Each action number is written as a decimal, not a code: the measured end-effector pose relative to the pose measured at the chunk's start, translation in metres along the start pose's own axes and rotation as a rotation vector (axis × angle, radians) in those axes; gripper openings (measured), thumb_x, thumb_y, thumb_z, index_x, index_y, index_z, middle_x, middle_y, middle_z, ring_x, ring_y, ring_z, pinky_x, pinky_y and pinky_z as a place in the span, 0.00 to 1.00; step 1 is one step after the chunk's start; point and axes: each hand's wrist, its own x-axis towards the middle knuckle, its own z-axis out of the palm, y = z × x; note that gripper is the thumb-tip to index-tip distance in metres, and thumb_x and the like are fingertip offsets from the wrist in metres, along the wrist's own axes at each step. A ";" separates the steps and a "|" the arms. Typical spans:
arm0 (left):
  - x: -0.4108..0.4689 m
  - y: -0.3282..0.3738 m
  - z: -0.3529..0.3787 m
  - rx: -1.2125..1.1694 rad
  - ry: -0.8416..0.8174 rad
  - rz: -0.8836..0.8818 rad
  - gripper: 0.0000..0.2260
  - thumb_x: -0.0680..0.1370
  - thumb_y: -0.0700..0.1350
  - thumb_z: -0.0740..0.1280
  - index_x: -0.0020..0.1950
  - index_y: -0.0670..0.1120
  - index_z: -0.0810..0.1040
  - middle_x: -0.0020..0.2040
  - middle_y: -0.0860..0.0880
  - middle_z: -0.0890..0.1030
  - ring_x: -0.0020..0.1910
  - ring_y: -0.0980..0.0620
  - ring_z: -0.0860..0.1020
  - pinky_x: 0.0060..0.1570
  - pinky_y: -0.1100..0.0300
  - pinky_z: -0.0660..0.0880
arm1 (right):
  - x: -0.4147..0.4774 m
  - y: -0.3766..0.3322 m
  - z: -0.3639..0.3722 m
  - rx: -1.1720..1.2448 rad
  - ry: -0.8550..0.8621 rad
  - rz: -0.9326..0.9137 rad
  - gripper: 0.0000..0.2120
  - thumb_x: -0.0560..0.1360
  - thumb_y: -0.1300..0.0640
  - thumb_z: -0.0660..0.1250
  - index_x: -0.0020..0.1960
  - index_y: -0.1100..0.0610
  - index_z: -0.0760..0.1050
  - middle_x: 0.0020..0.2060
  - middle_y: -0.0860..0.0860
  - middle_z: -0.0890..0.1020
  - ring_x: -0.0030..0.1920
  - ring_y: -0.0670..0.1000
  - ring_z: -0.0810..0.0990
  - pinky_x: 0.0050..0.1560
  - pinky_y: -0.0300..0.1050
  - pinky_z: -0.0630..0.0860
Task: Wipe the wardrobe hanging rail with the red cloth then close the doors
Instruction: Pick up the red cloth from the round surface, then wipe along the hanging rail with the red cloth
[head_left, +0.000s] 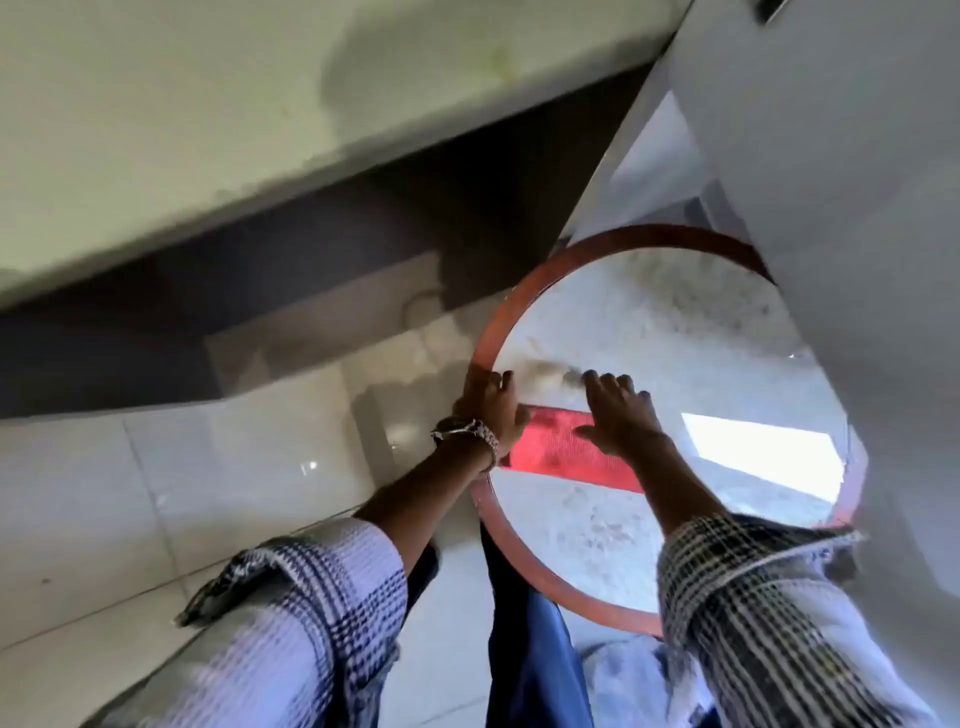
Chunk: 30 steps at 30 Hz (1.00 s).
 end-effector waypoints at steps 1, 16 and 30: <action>0.009 0.000 0.007 -0.017 -0.043 0.005 0.23 0.82 0.53 0.64 0.72 0.41 0.67 0.68 0.40 0.74 0.69 0.39 0.71 0.63 0.45 0.72 | 0.008 0.001 0.007 -0.016 -0.037 -0.009 0.36 0.75 0.44 0.73 0.75 0.55 0.61 0.70 0.55 0.72 0.70 0.59 0.70 0.65 0.58 0.72; -0.148 0.000 -0.346 0.424 -0.481 0.224 0.19 0.79 0.52 0.68 0.68 0.46 0.70 0.67 0.42 0.76 0.60 0.44 0.77 0.52 0.54 0.71 | -0.120 -0.127 -0.318 -0.269 -0.421 -0.464 0.25 0.65 0.57 0.83 0.59 0.54 0.81 0.55 0.51 0.83 0.51 0.54 0.82 0.33 0.36 0.70; -0.530 -0.073 -0.850 -0.022 1.434 0.402 0.04 0.83 0.41 0.62 0.58 0.45 0.71 0.48 0.50 0.78 0.41 0.52 0.76 0.44 0.53 0.75 | -0.511 -0.338 -0.809 0.063 1.042 -1.108 0.13 0.73 0.42 0.75 0.49 0.50 0.79 0.40 0.46 0.84 0.37 0.46 0.80 0.40 0.43 0.78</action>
